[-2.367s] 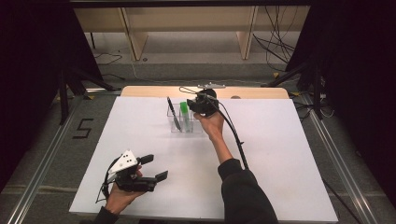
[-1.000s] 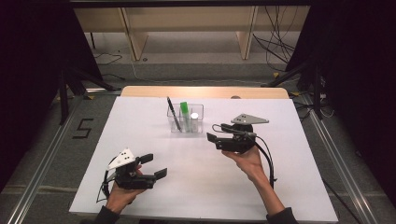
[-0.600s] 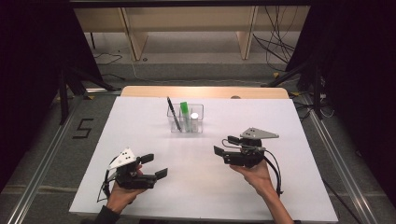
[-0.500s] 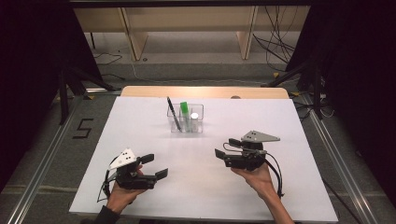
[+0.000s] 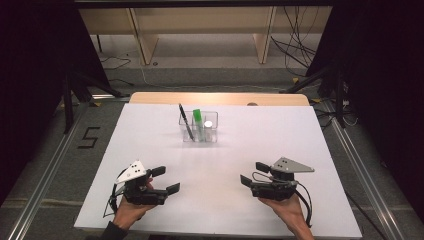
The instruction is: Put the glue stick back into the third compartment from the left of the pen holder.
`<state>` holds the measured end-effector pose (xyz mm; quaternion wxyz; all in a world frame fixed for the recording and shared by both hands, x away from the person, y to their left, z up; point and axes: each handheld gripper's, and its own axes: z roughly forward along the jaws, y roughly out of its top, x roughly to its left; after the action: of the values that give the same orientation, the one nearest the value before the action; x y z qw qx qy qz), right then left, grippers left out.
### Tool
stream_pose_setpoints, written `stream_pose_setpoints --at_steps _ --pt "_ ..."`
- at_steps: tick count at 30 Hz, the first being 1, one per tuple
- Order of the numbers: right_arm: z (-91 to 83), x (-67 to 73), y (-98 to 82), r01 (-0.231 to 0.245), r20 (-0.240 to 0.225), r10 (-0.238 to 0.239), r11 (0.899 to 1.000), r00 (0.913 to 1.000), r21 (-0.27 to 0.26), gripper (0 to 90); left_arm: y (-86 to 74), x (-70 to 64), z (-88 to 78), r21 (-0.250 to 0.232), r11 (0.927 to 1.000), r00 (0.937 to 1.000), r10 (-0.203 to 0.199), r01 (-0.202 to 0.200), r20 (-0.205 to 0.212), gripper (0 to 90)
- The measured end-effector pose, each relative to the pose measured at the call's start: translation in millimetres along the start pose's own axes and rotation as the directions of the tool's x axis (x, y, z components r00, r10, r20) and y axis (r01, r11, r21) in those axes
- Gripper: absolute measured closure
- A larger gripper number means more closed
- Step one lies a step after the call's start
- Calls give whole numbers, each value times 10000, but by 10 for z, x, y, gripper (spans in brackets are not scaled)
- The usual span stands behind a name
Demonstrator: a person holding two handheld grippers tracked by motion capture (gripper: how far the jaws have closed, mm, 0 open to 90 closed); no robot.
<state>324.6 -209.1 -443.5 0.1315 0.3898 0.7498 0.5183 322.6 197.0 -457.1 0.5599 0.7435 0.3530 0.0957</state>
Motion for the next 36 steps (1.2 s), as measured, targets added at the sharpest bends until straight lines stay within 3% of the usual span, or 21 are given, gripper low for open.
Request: stream_pose_setpoints --at_steps 13,36 --pt "-194 2 -211 -61 187 64 9999 9998 -152 198 -11 -8 6 167 9998 9999 94 -95 63 130" --pt "-190 26 -274 24 203 -20 9998 9998 -198 182 -18 -13 8 227 9997 10000 60 -62 77 130"
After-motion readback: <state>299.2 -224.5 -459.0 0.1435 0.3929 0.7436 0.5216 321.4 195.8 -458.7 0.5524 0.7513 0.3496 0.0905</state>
